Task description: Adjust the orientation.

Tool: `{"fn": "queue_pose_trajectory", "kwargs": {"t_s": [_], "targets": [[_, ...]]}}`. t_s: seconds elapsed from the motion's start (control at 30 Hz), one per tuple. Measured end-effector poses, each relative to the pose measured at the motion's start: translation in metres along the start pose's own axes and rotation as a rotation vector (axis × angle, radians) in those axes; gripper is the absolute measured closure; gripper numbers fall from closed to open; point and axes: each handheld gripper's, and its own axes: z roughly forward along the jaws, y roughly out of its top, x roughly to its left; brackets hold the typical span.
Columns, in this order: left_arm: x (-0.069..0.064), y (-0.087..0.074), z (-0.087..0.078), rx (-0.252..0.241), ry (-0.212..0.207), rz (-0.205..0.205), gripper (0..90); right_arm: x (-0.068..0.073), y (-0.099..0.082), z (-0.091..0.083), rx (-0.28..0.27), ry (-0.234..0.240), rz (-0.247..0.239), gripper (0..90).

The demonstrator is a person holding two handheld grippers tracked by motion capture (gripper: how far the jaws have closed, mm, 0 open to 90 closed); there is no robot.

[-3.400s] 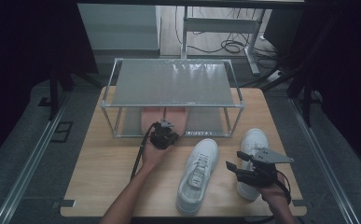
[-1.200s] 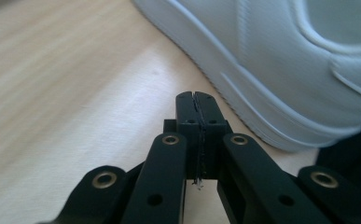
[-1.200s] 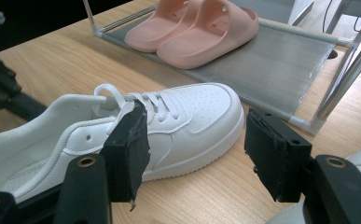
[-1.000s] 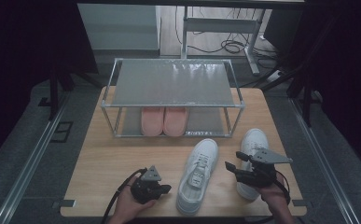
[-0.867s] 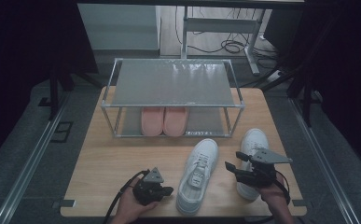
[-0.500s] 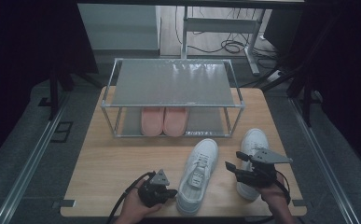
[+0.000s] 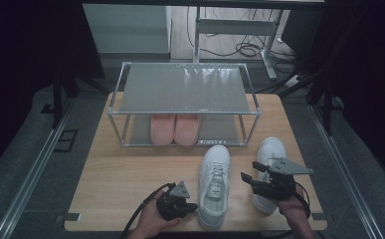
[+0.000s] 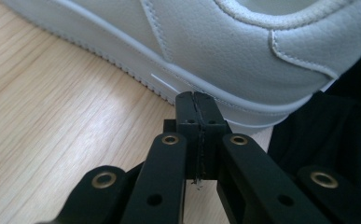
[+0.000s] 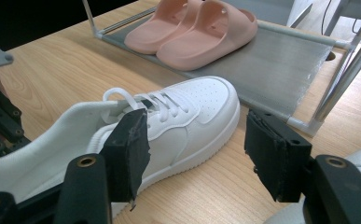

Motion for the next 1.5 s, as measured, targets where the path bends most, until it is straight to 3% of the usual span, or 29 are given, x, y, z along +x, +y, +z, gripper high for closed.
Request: {"fn": "queue_pose_trajectory", "kwargs": {"t_s": [0.2, 0.53, 1.0, 1.13, 1.3, 1.5], "targets": [[-0.003, 0.012, 0.012, 0.006, -0.032, 0.021, 89.7, -0.001, 0.000, -0.001, 0.001, -0.001, 0.003, 40.3], [-0.008, 0.031, 0.030, 0.016, -0.050, 0.049, 89.5, -0.003, 0.001, -0.004, -0.009, -0.006, 0.009, 40.3], [-0.010, 0.048, 0.048, 0.008, -0.057, 0.037, 89.9, -0.003, 0.000, -0.003, -0.005, -0.004, 0.007, 40.3], [-0.010, 0.044, 0.043, 0.001, -0.039, 0.045, 88.2, -0.004, 0.000, -0.004, -0.006, -0.005, 0.007, 40.3], [0.000, 0.030, 0.015, -0.036, 0.007, 0.020, 84.0, -0.004, 0.000, -0.005, -0.011, -0.008, 0.011, 40.3], [0.022, 0.018, -0.026, -0.044, 0.181, 0.017, 74.4, -0.002, 0.000, -0.002, -0.002, -0.004, 0.004, 40.3]]}}
